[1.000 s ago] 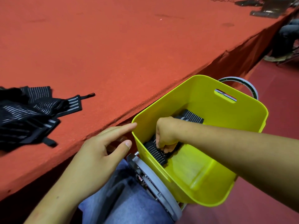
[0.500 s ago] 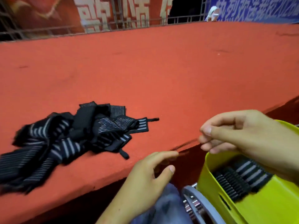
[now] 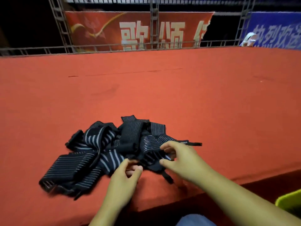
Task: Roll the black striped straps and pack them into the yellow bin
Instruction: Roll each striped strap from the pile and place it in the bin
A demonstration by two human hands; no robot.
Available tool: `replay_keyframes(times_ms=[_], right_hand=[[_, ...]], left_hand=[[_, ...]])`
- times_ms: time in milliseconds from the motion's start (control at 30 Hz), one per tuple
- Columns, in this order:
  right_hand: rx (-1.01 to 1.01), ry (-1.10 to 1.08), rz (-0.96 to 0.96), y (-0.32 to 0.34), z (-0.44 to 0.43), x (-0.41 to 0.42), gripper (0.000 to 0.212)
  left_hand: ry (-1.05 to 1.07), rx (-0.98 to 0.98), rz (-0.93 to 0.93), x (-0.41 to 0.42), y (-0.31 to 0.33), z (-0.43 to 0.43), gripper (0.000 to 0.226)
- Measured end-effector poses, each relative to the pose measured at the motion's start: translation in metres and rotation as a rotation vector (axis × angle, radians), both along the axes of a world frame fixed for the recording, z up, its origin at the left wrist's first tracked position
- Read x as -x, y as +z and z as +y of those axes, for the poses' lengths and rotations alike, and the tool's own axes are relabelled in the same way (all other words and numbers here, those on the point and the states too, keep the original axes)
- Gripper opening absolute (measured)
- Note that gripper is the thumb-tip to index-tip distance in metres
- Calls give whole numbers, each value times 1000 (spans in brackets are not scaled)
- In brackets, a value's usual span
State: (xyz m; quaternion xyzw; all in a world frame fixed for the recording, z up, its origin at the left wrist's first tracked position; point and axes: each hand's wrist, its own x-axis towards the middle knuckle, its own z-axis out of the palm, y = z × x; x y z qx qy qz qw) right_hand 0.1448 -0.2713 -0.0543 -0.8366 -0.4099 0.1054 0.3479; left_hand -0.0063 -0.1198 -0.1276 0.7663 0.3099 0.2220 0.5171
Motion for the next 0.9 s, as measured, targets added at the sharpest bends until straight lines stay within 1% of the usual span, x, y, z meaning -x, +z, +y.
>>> replay_keyframes(times_ms=[167,233,300,367,400,433,500,567,600,667,700,800,900], right_hand=[[-66,91,-122,-15,39,2,57],[-73,124,-184,-17,56,6,62],[-23,153,-257,-17,71,9,69],[78,179,-293,-16,83,13,78],[133,183,-300,-18,88,15,80],[166,173,-300,-21,90,16,76],[126,117,-295,-30,92,16,55],[-2,58,-291,-39,90,14,34],[-92,44,-260,-43,89,12,29],[-238,42,-164,-48,82,12,32],[-279,46,-136,-47,77,13,34],[-370,78,-119,-47,59,19,38],[-392,95,-6,-53,41,23,42]], left_hand=[[137,280,-205,-2,-6,6,10],[138,312,-235,0,-9,9,6],[106,326,-252,2,-11,11,3],[96,361,-288,5,-11,15,5],[99,382,-307,5,-12,17,6],[99,400,-324,5,-11,17,7],[86,411,-339,5,-11,19,8],[67,409,-343,5,-11,19,9],[62,411,-343,5,-11,19,11],[55,408,-339,5,-12,19,16],[52,405,-338,5,-12,20,20],[42,395,-340,4,-13,19,28],[-10,386,-359,6,-13,18,26]])
